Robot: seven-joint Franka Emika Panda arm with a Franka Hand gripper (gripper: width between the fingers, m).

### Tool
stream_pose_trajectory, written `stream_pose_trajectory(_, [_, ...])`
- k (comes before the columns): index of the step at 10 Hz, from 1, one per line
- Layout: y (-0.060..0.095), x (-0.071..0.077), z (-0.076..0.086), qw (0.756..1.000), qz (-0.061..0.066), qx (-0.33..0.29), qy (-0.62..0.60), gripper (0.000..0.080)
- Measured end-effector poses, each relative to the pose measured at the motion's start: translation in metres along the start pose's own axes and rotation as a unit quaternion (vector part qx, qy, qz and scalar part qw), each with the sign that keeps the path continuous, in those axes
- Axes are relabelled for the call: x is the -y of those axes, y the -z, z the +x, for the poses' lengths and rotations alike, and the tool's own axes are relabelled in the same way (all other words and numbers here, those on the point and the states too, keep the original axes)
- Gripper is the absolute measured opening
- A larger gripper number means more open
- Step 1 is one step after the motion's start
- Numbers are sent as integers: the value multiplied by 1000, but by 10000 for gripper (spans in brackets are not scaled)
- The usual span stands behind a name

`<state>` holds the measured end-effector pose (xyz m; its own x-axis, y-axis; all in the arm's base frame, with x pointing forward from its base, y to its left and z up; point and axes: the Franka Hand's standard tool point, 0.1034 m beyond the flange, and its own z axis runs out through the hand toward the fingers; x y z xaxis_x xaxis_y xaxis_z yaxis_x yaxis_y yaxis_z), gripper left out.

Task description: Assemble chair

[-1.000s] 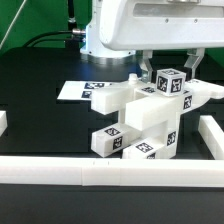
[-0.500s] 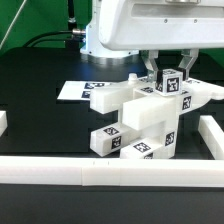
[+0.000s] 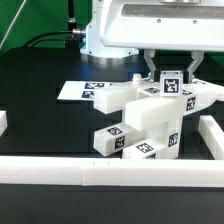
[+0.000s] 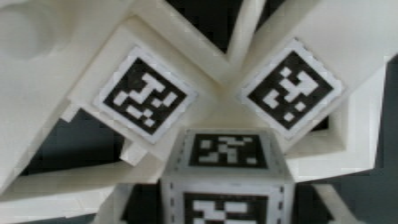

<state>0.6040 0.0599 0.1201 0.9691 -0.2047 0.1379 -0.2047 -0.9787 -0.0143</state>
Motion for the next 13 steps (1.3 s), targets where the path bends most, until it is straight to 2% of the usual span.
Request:
stream_pose_trajectory(4, [-1,-1,4,980,2,-1,-200,285])
stream_pose_trajectory(7, [-1,0,5,961,5,-2,-276,285])
stream_pose_trajectory(8, [-1,0,4,959,5,-2,-282,338])
stream_pose_trajectory(9, [-1,0,4,963,5,-2,-270,472])
stream_pose_trajectory(10, [-1,0,4,966,5,-2,-257,472])
stream_pose_trajectory(11, [0,0,5,969,4,-1,-246,608])
stream_pose_trajectory(13, [0,0,5,989,2,-1,-148,637])
